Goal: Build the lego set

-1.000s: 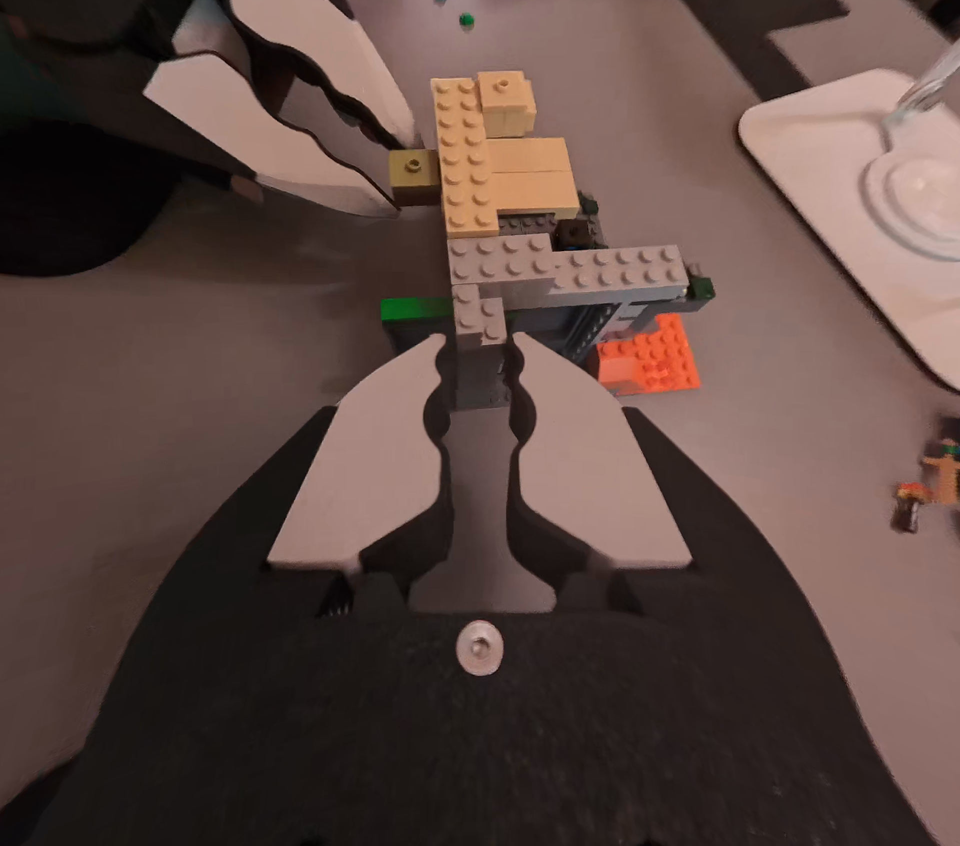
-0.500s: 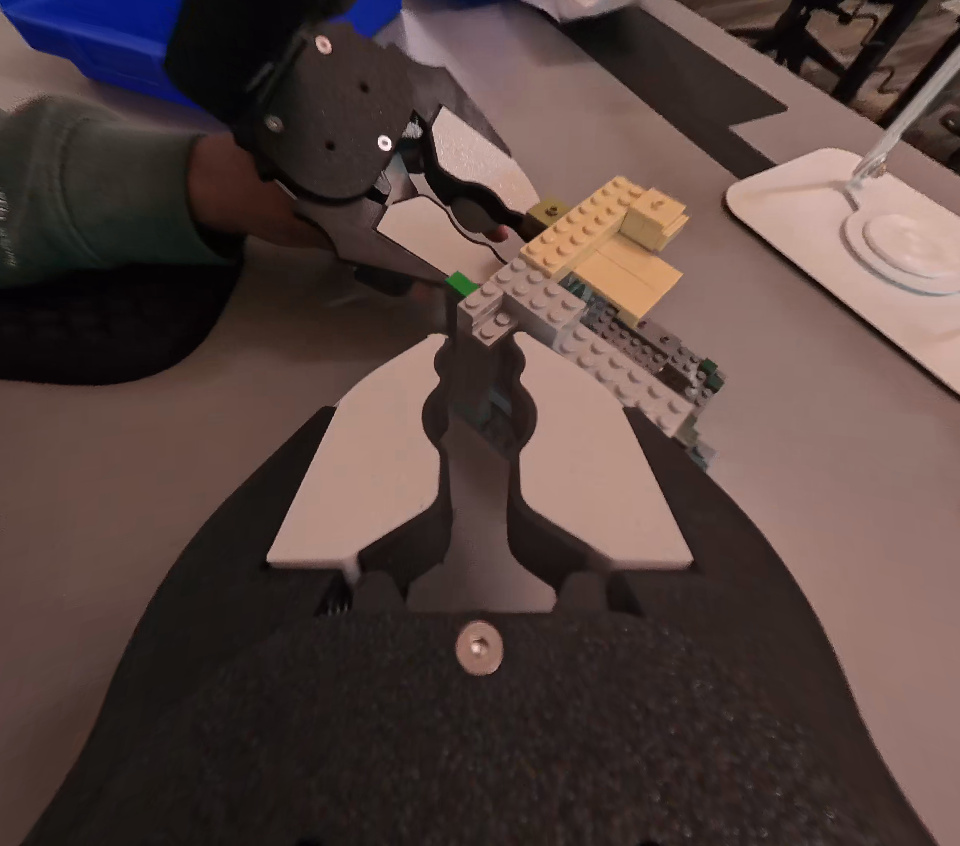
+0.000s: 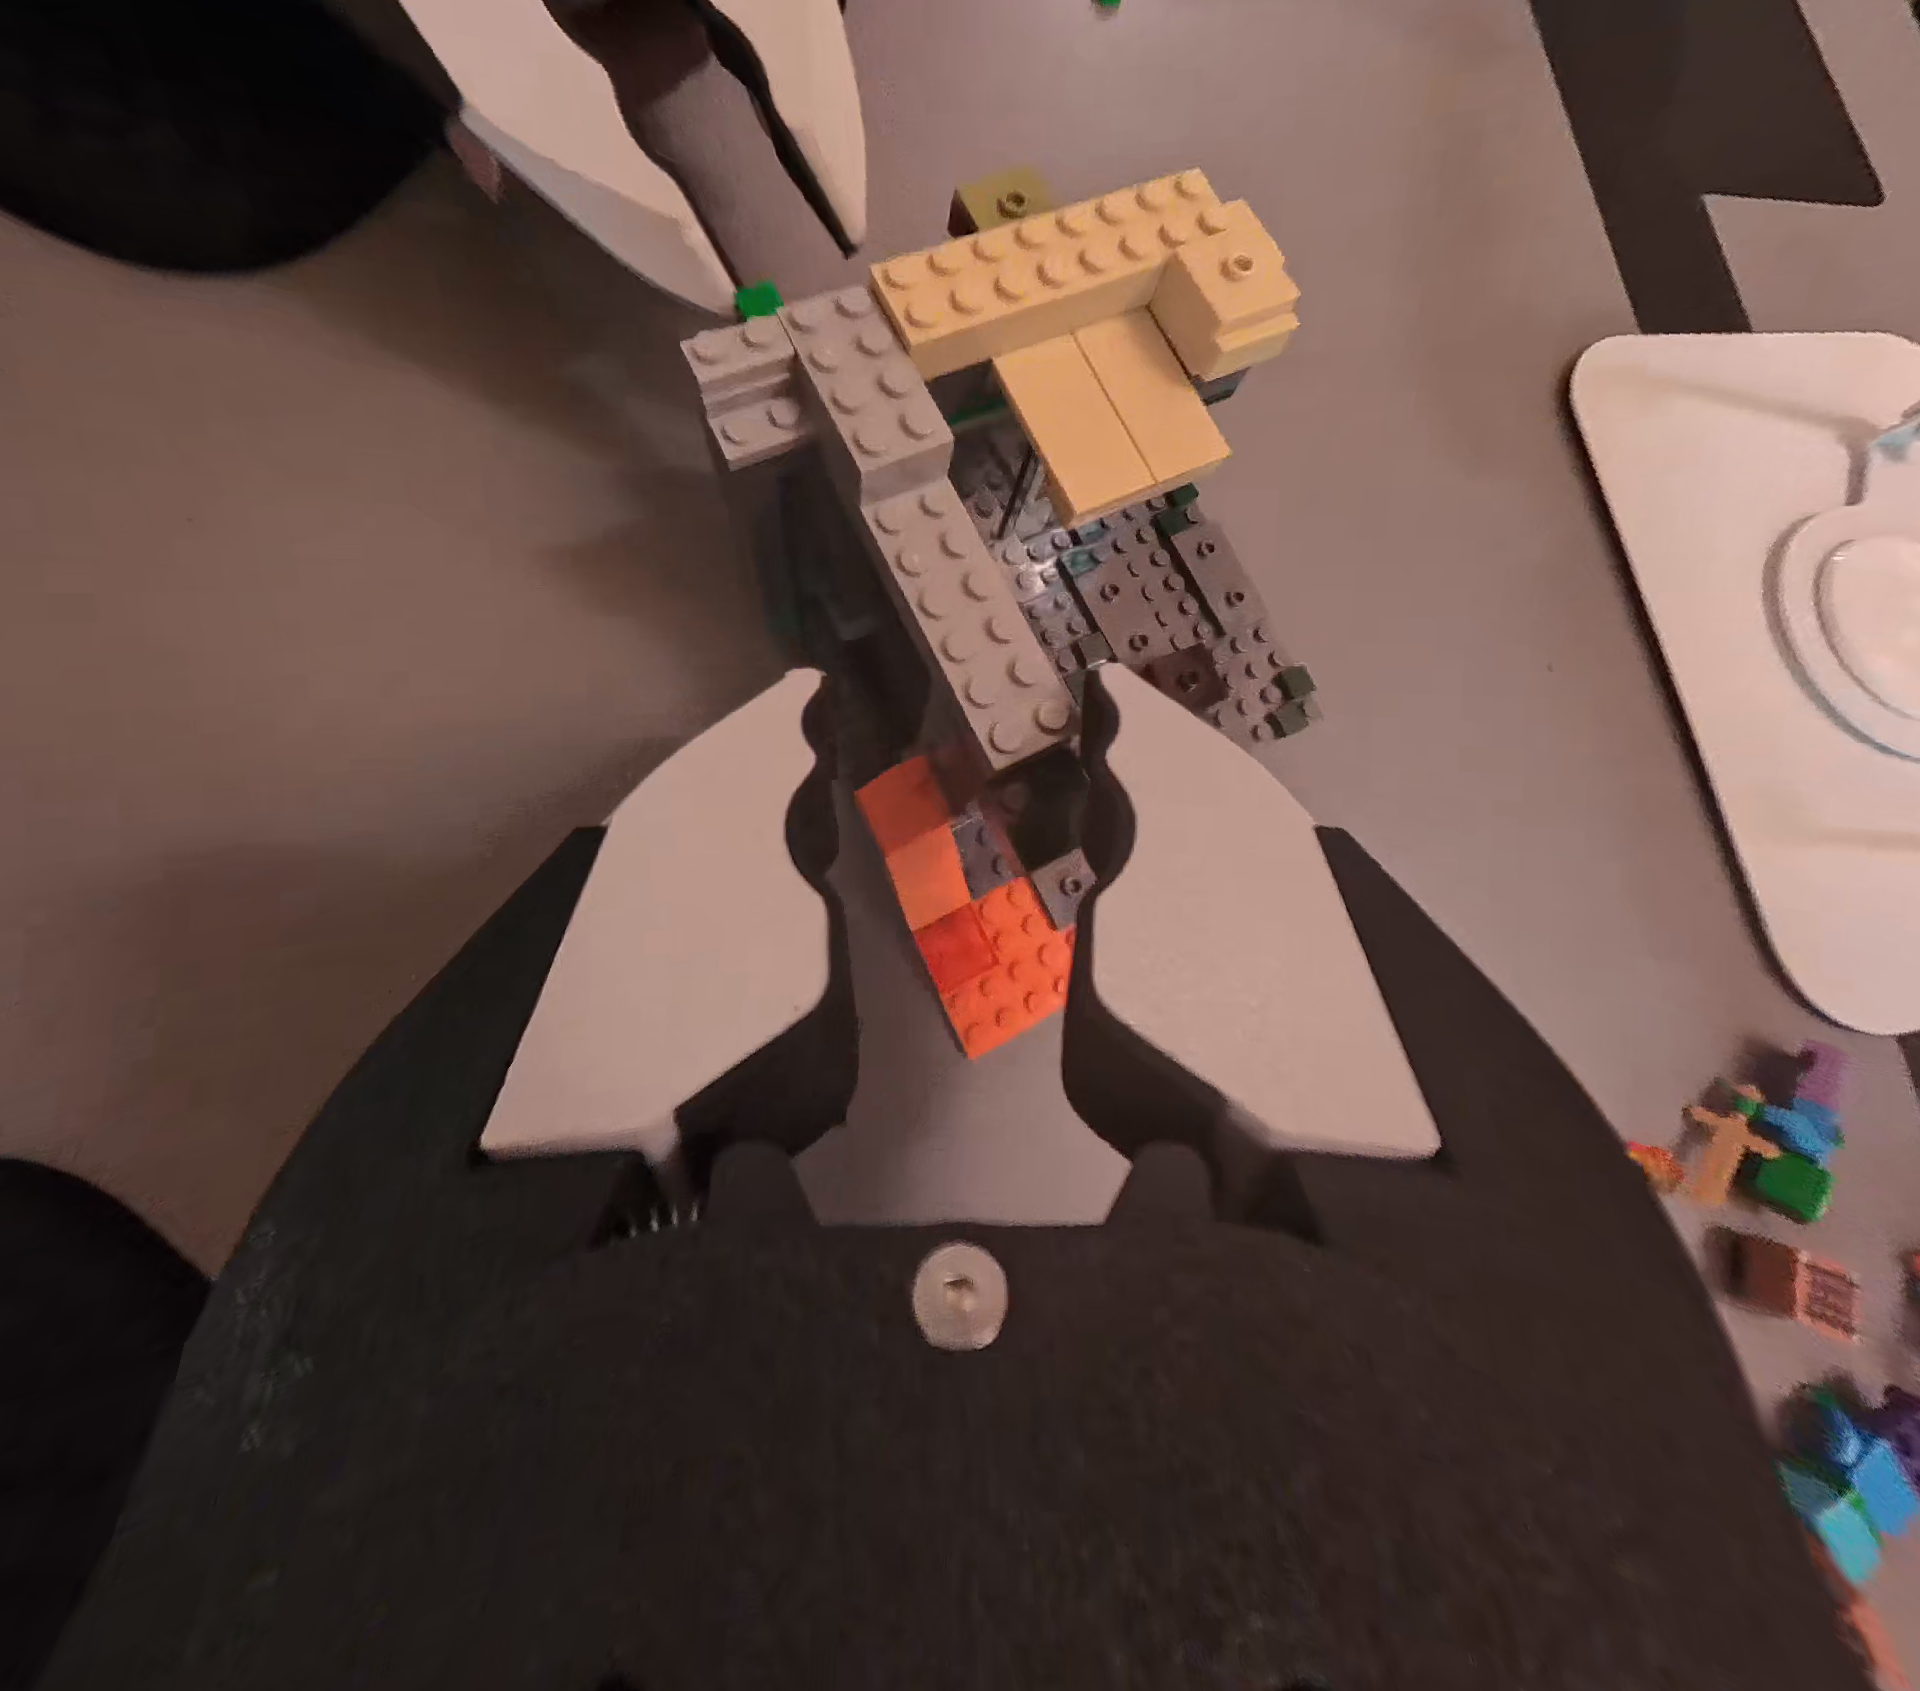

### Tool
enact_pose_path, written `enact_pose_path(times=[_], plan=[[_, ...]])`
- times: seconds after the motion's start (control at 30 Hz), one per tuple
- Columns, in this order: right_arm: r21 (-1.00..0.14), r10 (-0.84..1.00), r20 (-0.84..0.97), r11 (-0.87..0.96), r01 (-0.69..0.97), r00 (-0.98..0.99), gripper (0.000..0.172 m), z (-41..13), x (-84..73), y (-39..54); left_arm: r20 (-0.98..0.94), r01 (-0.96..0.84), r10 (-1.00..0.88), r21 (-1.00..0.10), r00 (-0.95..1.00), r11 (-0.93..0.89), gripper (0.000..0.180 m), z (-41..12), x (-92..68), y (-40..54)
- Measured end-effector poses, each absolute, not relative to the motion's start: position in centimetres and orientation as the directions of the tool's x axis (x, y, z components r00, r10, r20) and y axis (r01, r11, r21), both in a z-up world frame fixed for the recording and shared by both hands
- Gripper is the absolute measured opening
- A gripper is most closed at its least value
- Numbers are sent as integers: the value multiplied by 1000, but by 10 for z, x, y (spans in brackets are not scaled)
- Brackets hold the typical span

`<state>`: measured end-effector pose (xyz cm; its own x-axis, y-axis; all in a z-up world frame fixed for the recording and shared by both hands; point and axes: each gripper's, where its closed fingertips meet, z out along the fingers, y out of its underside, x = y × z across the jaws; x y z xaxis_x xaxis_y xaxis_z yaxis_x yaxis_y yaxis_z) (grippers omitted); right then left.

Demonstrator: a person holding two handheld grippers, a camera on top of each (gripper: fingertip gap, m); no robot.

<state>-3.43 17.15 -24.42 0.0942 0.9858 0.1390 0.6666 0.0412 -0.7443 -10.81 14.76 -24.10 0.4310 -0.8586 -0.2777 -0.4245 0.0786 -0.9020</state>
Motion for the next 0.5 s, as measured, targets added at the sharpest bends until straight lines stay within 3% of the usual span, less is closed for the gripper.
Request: enact_pose_path(times=[0.1, 0.5], plan=[[-735, 979, 192, 97, 671, 69, 27, -245, -35, 180, -254, -423, -879, -904, 403, 68, 22, -245, -105, 144], [-591, 963, 207, 265, 762, -174, 30, -247, -31, 215, -306, -508, -881, -857, 360, 90, 14, -262, -66, 145]])
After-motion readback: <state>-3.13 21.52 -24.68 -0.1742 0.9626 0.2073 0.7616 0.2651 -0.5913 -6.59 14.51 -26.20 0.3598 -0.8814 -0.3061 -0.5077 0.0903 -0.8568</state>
